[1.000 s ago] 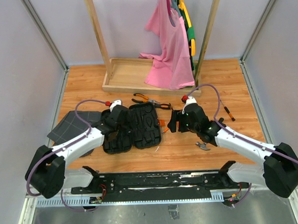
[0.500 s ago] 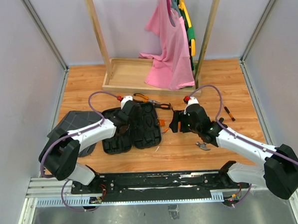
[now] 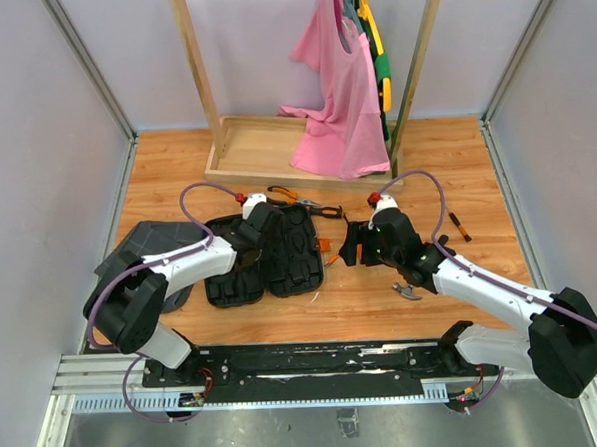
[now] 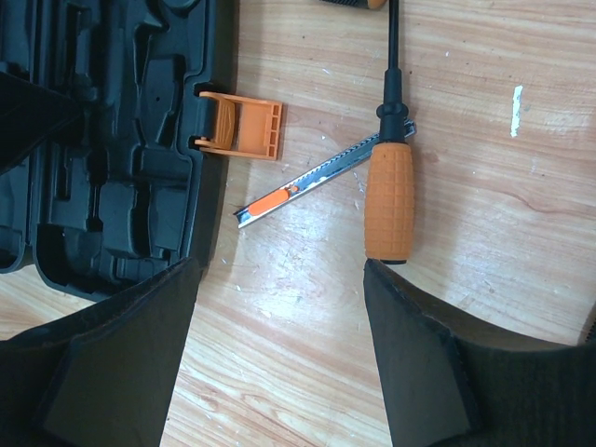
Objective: Sort the tools into containers
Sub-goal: Open the storage box at the center of the board.
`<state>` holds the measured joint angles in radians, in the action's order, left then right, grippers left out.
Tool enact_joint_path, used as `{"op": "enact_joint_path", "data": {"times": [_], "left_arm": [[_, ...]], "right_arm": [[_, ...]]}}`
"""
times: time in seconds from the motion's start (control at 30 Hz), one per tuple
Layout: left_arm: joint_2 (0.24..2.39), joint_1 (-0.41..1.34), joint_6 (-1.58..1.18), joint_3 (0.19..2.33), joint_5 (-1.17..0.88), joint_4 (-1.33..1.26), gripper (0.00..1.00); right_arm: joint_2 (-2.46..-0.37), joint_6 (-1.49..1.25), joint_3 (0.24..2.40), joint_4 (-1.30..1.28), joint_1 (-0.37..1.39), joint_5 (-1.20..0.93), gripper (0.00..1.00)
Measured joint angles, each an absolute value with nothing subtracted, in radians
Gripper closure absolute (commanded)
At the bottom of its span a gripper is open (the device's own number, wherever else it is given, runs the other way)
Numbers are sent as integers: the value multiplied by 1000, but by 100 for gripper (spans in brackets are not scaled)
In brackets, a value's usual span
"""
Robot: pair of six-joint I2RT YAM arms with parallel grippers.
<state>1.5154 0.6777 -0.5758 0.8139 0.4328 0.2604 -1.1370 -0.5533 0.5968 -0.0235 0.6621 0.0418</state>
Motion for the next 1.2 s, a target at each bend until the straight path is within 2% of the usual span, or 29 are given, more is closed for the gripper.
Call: {"op": "enact_joint_path", "data": {"times": [0.13,0.23,0.6,1.2], "left_arm": [[1525,678,-567,810,437,238,48],[1525,678,-563,799,443,222,57],[1473,676,-575,717,459,159,68],[1246,676,-619,566,382,248,69]], "right_arm": [[-1137,-554,593,-24,662,41,27],[-1137,-555,593,-23,662,41,27],[-1137,-554,590,-23,662,42,27],[-1147,-515,619,-42,630,55,26]]}}
